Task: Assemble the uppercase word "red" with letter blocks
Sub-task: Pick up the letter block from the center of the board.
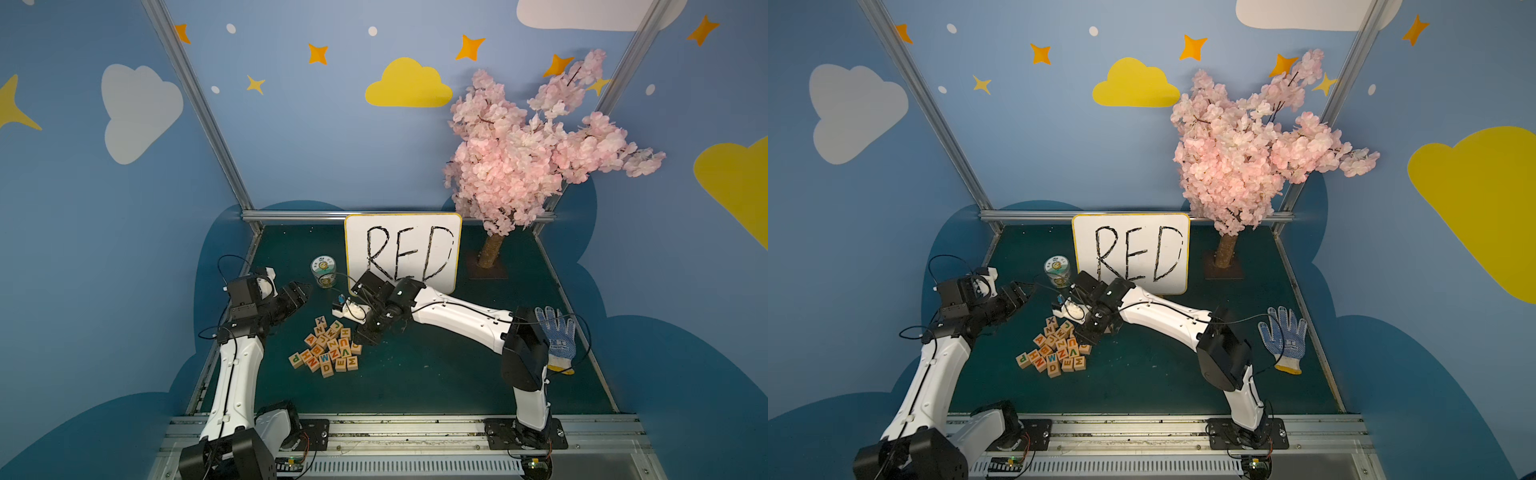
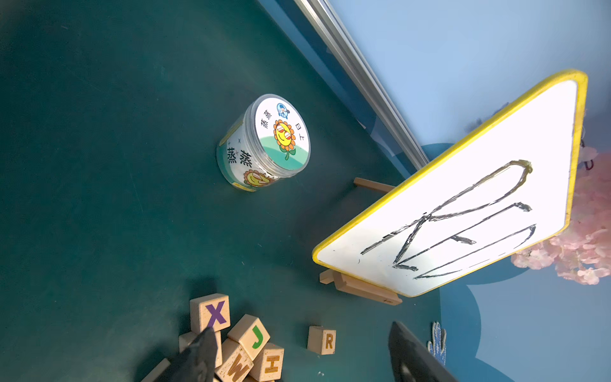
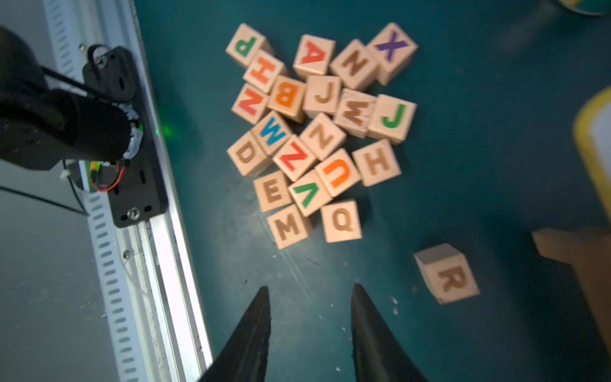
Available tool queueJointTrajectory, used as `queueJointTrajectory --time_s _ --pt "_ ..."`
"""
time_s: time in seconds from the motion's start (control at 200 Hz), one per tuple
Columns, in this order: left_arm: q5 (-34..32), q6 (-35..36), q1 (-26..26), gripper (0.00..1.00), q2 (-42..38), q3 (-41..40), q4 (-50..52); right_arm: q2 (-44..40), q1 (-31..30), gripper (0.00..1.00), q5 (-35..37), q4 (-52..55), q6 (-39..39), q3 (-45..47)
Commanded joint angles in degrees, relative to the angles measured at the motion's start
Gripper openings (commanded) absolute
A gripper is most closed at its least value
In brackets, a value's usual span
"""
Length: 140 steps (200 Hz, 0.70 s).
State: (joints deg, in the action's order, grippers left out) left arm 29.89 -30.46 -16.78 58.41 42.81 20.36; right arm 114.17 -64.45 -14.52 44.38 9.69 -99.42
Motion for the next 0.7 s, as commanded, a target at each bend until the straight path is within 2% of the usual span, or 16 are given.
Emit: queueJointTrajectory --time_s 0.0,0.431,0.696 --pt "2.1 -0.9 -1.0 0.8 0.2 -0.5 -1.5 2.5 -1.4 0.39 -1.7 0.8 4.1 -0.4" --pt "2.0 -1.1 -1.5 0.8 -0.1 -0.7 -1.7 8.0 -4.9 0.35 -2.4 0.4 2.9 -2.2" --pt "1.8 -1.2 -1.6 0.79 0.0 -0.8 -1.6 9.6 -5.6 0.34 -6.2 -0.8 2.1 -2.6"
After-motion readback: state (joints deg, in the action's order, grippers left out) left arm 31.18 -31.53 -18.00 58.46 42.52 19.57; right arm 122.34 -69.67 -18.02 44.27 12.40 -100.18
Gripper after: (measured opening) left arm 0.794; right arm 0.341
